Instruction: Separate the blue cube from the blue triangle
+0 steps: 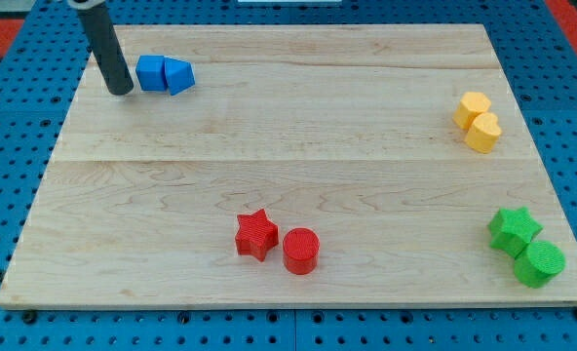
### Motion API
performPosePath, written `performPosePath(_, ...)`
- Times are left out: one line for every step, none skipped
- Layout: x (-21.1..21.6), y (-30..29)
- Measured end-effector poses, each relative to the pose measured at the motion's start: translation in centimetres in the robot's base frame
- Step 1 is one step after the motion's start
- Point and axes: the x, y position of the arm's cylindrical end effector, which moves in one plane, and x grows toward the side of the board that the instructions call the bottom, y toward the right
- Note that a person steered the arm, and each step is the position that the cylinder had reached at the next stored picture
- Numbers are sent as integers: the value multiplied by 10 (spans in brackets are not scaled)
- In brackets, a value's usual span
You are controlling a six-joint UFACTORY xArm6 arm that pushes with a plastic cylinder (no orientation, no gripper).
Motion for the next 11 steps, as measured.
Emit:
performPosePath(-2, 12)
performPosePath(-48, 12)
performPosePath(-85, -5)
performPosePath(-70, -1)
performPosePath(-49, 4)
performPosePath(-34, 8)
performPosePath(-35, 25)
performPosePath(-67, 22)
performPosePath(-85, -6)
performPosePath(-68, 1)
performPosePath(-58, 42)
